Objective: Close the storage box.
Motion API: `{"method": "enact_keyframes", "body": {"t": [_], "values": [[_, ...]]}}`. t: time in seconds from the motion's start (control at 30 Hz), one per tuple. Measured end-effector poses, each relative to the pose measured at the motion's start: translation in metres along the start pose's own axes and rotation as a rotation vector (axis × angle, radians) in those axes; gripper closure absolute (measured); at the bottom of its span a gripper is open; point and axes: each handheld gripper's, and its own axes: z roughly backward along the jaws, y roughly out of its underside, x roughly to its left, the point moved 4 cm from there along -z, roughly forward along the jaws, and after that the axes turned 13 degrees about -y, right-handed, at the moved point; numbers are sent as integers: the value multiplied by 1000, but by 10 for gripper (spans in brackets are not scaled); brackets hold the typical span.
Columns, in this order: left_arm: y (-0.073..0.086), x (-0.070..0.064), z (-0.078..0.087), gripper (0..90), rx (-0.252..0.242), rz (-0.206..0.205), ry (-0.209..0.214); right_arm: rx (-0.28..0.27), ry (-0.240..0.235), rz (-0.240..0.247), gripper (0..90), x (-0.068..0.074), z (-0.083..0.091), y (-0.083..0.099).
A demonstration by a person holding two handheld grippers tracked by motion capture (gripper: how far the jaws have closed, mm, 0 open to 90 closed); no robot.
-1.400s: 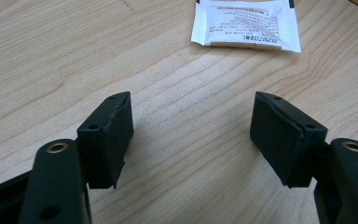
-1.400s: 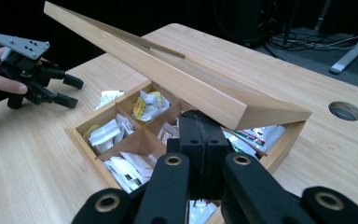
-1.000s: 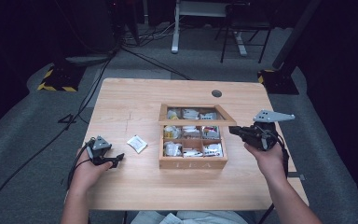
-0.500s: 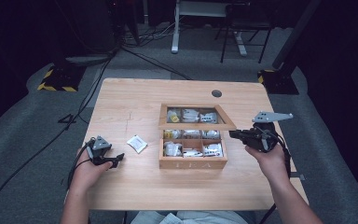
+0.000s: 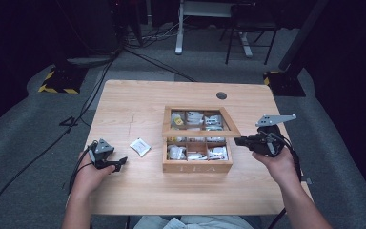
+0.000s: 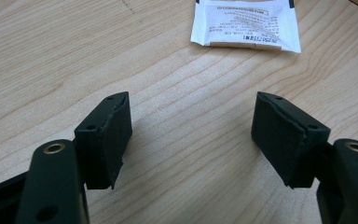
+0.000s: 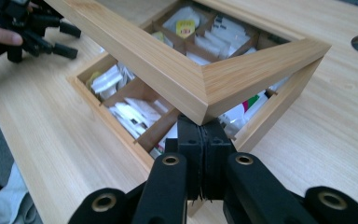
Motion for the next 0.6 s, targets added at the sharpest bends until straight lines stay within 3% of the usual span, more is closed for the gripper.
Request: {"method": "enact_keyframes", "body": {"t": [0.6], "values": [[0,0,0,293,0,0,2,100,-12,8,862,2,-7,16]]}}
